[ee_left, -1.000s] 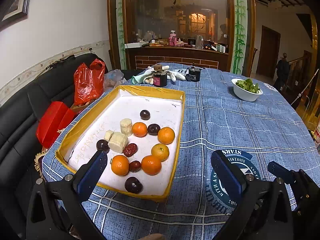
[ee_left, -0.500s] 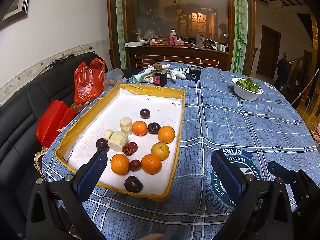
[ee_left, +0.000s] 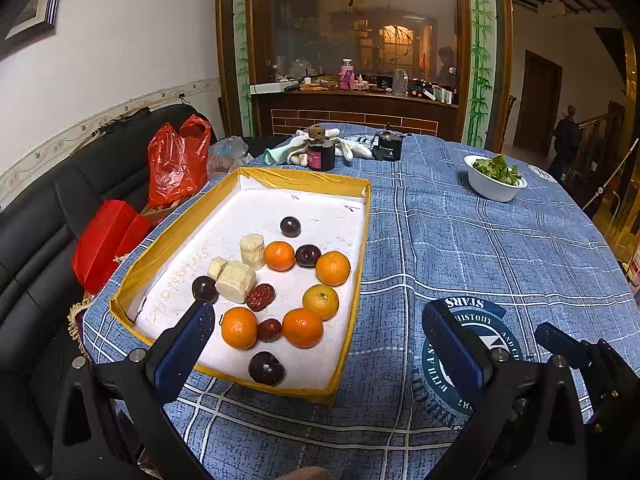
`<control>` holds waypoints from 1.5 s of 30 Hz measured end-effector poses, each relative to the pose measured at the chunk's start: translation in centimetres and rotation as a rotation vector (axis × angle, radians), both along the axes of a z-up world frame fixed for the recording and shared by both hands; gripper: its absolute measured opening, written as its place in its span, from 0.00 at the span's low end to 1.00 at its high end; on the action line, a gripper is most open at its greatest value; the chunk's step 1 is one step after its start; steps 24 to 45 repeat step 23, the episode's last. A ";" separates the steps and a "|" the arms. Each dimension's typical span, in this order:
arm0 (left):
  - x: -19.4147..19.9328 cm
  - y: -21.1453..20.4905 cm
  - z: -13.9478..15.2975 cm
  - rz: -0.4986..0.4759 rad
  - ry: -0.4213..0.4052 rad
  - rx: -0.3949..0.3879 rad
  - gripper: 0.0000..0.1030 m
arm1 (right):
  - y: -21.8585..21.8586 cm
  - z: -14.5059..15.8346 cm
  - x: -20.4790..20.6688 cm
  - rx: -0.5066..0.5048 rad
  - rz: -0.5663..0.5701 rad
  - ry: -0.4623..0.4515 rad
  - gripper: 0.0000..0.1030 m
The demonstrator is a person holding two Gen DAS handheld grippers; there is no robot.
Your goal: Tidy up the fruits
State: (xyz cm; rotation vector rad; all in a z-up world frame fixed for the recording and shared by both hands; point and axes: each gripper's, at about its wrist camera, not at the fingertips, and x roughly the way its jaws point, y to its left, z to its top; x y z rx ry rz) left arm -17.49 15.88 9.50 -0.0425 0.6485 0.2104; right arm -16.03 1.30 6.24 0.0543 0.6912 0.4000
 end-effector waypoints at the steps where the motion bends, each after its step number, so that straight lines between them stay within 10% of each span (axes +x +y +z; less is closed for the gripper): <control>1: 0.0 0.0 0.0 0.000 0.000 0.000 1.00 | 0.0 0.0 0.0 0.000 0.000 0.000 0.91; 23: 2.5 -3.0 6.0 -0.069 -0.104 -0.034 1.00 | -2.5 4.8 0.9 0.047 -0.031 -0.101 0.92; 45: 2.5 -3.0 6.0 -0.069 -0.104 -0.034 1.00 | -2.5 4.8 0.9 0.047 -0.031 -0.101 0.92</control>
